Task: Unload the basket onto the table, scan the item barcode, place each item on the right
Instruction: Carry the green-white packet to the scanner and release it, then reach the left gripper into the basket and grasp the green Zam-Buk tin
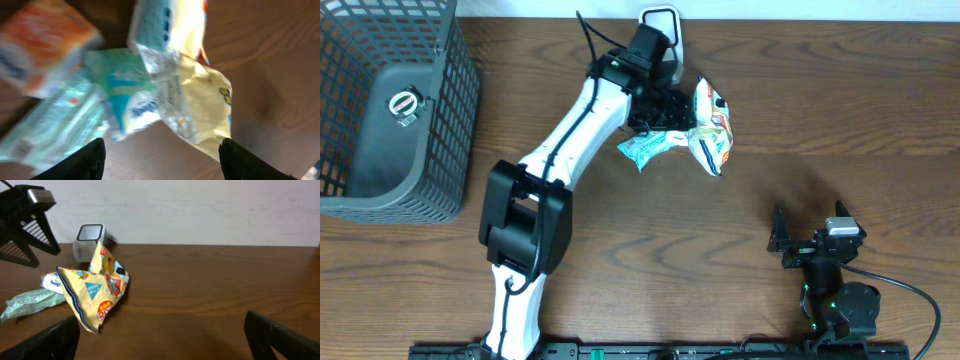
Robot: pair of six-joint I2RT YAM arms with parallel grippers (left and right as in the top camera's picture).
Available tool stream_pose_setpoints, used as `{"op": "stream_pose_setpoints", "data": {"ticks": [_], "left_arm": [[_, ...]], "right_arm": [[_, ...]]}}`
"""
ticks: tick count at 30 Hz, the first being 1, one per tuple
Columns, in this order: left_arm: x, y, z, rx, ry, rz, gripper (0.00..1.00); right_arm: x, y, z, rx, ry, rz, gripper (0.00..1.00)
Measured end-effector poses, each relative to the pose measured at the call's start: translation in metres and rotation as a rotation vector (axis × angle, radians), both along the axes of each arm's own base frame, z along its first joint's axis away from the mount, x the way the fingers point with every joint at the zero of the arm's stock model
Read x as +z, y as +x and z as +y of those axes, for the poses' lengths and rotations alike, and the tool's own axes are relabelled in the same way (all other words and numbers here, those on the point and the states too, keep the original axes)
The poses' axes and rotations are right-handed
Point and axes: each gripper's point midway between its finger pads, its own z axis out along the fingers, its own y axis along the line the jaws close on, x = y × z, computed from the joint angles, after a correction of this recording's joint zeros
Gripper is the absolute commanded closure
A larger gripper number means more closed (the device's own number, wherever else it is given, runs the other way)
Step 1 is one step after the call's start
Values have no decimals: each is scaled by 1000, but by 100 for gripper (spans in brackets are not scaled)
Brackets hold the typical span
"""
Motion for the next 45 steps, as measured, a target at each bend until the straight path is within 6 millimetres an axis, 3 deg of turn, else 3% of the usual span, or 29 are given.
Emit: {"op": "stream_pose_setpoints", "data": {"ticks": [2, 4, 8, 10, 11, 13, 15, 18, 19, 23, 28, 35, 45], "left_arm": [[10, 7, 11, 25, -8, -18, 28], [35, 17, 31, 68, -29, -67, 28], [122, 30, 89, 182, -78, -247, 26], [175, 32, 134, 277, -85, -372, 26], [214, 30, 172, 359, -76, -468, 26], [256, 22, 225, 483, -46, -581, 26], [284, 9, 281, 618, 7, -660, 26], [298, -7, 359, 813, 97, -704, 26], [297, -11, 382, 868, 125, -701, 25], [277, -13, 441, 996, 192, -653, 20], [236, -3, 491, 1082, 319, -574, 21], [184, 36, 531, 1079, 508, -547, 20], [36, 64, 561, 1005, 633, -283, 18]], "right_arm": [[0, 0, 0, 0, 0, 0, 1], [0, 0, 0, 0, 0, 0, 1], [0, 0, 0, 0, 0, 0, 1], [0, 0, 0, 0, 0, 0, 1], [0, 0, 0, 0, 0, 0, 1], [0, 0, 0, 0, 0, 0, 1], [0, 0, 0, 0, 0, 0, 1], [0, 0, 0, 0, 0, 0, 1], [0, 0, 0, 0, 0, 0, 1], [0, 0, 0, 0, 0, 0, 1], [0, 0, 0, 0, 0, 0, 1], [0, 0, 0, 0, 0, 0, 0], [0, 0, 0, 0, 0, 0, 1]]}}
